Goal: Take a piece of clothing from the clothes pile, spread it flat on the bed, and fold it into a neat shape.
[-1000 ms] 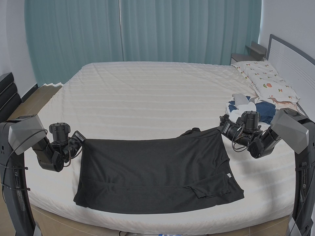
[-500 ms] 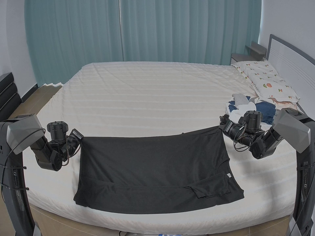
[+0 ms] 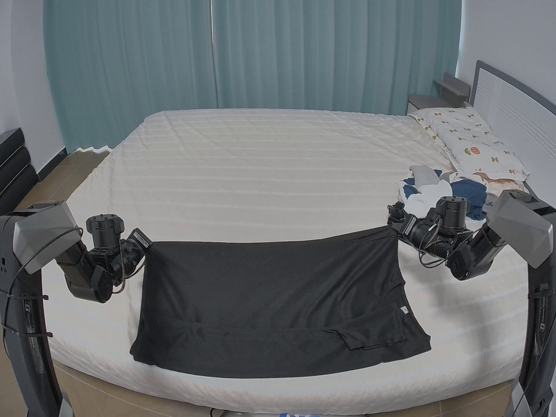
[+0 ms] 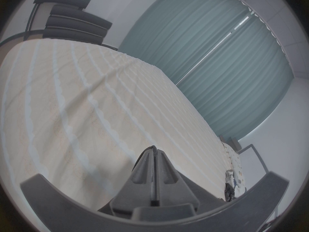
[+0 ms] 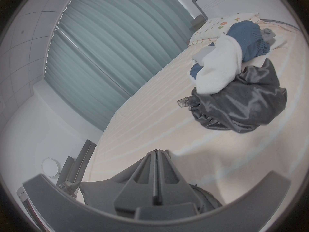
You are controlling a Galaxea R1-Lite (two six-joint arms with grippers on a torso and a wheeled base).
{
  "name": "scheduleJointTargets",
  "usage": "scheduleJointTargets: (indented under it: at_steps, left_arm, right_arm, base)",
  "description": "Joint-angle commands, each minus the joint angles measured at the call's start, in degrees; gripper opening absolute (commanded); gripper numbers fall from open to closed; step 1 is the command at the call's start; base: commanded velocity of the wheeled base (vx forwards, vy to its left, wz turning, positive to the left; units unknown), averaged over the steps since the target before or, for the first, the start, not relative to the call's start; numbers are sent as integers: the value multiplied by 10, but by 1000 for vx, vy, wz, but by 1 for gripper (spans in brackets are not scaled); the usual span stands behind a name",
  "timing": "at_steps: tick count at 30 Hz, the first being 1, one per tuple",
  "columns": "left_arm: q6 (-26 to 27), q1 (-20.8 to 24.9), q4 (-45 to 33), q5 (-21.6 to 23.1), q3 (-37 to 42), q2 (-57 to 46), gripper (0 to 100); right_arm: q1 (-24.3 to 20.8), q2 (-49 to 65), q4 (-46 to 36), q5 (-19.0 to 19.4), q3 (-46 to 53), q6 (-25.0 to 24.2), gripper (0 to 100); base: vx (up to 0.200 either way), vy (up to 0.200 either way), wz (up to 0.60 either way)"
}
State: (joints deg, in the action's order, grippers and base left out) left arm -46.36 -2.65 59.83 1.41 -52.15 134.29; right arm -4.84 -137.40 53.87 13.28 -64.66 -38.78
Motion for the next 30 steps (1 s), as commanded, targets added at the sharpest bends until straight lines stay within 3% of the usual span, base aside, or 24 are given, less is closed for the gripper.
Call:
scheduleJointTargets:
  at_steps: [1,18,30]
  left_arm:
    - [13,1,0,0,2,4,0]
    - [18,-3,1,-5,7,1,0]
    - [88,-3,11,-5,54,1,0]
  right_arm:
    - [16,17,-9,0,7,0,0]
    - [-2,-5,-6,0,11,4,0]
    - [0,2,-8,3,63,51,0]
  base:
    - [0,0,0]
    - [0,0,0]
    - [0,0,0]
